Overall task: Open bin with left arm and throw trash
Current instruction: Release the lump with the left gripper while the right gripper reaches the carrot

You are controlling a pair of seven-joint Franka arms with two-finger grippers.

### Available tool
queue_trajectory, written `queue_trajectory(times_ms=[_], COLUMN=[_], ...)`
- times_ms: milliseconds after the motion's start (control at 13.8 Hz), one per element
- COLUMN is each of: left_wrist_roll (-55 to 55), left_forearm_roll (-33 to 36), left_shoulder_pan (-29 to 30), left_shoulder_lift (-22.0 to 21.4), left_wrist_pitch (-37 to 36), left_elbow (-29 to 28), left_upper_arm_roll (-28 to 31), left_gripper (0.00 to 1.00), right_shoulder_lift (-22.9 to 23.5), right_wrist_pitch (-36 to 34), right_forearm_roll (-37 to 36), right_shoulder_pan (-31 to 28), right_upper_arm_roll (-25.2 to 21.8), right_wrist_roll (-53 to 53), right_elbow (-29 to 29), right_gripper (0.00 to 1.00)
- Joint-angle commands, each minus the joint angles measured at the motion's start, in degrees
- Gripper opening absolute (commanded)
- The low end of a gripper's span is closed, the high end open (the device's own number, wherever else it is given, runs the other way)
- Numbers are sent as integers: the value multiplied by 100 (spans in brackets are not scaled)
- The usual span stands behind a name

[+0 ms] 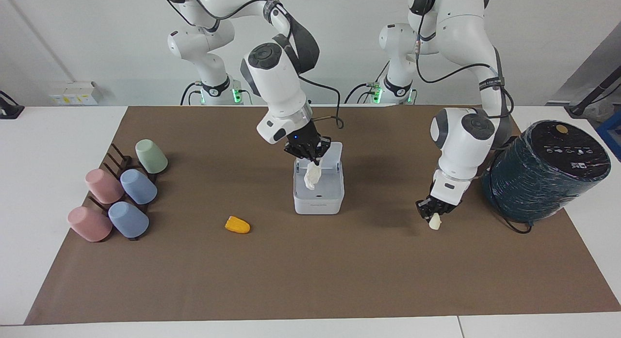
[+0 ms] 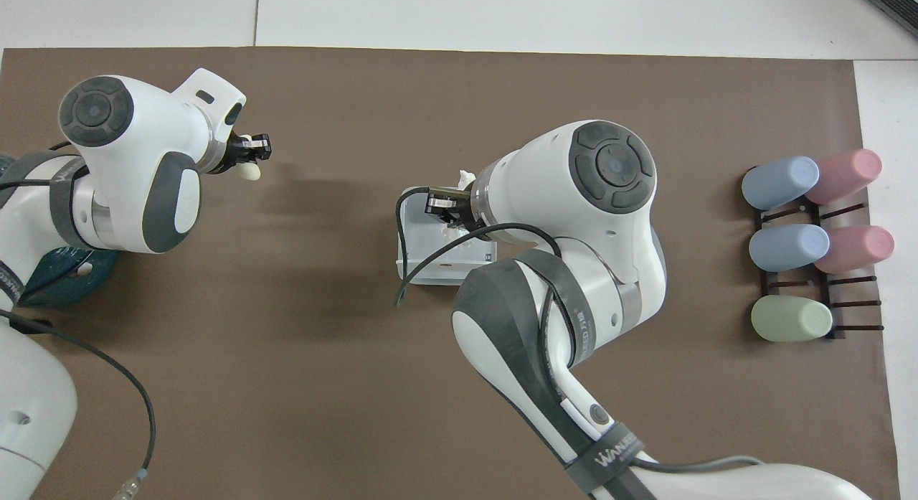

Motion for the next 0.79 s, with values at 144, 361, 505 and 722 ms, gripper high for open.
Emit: queue_trajectory(times_ms=[144,361,505,722], left_wrist_roll=[-343,-686,-1160,-1968], left_forearm_roll=[-449,-579,-712,-721], left_shoulder_pan=[-245,-577,-981,-1631], left_shoulder_lift=[123,53,27,0], left_wrist_pitch=[-626,-855,-943,-926], left_elbow=[661,776,776,776], left_upper_arm_roll=[13,13,-5,-14], left_gripper=[0,0,0,0], right_shoulder_lift=[141,150,98,-182], right_wrist_pitch=[55,55,47,-41], right_forearm_roll=[126,108,12,-478], right_shoulder_pan=[-33,-42,-69,-200], right_upper_arm_roll=[23,23,14,-65], right_wrist_roll=[122,52,-105,-413], right_elbow=[69,104,148,131], right_gripper=[56,100,100,100])
